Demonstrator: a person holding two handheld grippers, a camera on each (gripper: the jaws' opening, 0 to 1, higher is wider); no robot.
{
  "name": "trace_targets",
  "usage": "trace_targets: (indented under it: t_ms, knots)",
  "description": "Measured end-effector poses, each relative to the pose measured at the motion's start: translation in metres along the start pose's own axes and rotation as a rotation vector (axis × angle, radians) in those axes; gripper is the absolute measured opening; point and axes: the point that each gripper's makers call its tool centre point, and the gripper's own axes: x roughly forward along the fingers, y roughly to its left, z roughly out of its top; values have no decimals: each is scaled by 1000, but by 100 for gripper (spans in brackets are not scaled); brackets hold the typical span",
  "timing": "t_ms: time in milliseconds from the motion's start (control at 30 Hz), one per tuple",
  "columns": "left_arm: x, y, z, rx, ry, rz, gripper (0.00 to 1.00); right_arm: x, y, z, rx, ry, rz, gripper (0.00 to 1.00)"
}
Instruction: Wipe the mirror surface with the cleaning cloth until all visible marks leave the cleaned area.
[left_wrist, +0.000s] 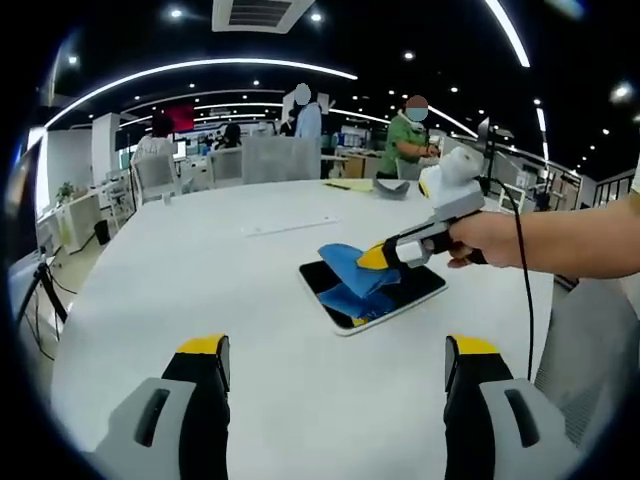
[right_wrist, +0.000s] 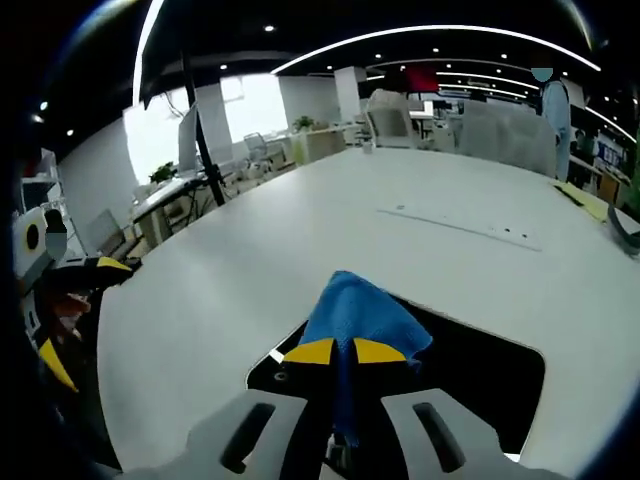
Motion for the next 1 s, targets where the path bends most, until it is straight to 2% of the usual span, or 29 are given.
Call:
trace_targets:
  t_ms: [300, 567, 1000]
  knots:
    - [1, 1, 0, -6, 2, 1, 89, 18, -1, 9, 17, 1, -13, 1]
    - [1, 6, -2, -11, 6, 3, 89, 31, -7, 13, 82, 1, -32, 1]
    - [-1, 10, -4, -14, 11, 7, 89, 44, -8, 12, 127, 16, -34, 1]
